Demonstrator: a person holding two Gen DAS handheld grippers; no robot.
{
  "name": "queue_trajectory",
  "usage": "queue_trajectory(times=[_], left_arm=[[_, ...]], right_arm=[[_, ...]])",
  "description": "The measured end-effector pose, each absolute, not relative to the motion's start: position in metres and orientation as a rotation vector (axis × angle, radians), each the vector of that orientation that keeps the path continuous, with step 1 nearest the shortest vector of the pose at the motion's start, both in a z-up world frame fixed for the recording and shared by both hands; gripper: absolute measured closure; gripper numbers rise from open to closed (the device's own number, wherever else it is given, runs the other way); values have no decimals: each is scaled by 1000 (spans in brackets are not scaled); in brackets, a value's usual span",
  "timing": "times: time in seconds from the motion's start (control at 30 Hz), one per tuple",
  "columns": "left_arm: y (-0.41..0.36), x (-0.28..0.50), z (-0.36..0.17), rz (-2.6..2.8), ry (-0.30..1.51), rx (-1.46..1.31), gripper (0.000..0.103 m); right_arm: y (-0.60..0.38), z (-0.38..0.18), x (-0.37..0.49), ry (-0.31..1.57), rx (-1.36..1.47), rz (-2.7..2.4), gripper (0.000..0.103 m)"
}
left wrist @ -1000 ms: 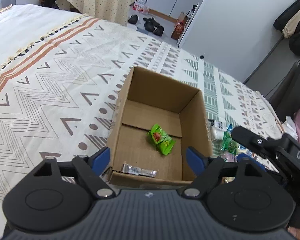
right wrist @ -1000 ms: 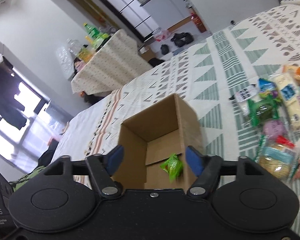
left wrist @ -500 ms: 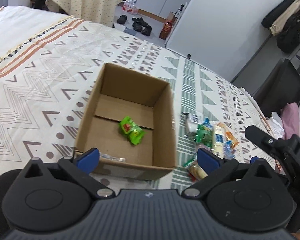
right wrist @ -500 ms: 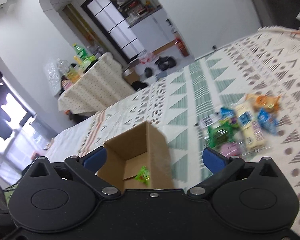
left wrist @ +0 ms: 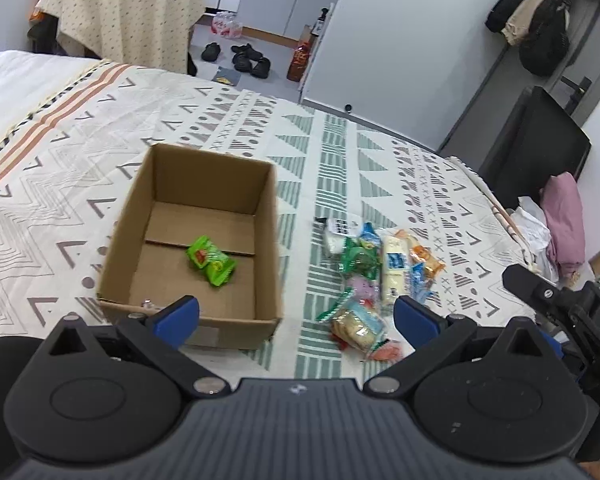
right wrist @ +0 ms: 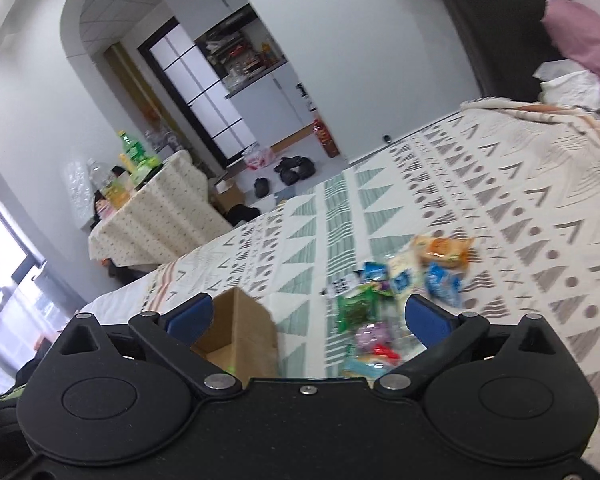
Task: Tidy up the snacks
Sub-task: 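Grasp the cracker pack with the left tool while the right tool grasps the orange packet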
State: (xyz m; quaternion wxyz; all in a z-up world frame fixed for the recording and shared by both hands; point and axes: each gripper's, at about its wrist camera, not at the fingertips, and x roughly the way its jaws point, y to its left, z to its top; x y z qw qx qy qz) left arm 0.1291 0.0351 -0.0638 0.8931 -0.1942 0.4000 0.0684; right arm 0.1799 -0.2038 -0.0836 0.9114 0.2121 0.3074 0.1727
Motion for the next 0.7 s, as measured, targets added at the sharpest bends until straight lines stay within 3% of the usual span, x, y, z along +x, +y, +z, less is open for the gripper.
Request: queue_trajectory(times=[0.53, 0.7], left_arm=[[-10, 151, -82, 87, 838, -420, 2], [-19, 163, -97, 74, 857, -430, 3]], right_arm=[[-267, -111, 181, 780, 528, 222, 1], [-272, -132, 190, 845, 609, 203, 14]])
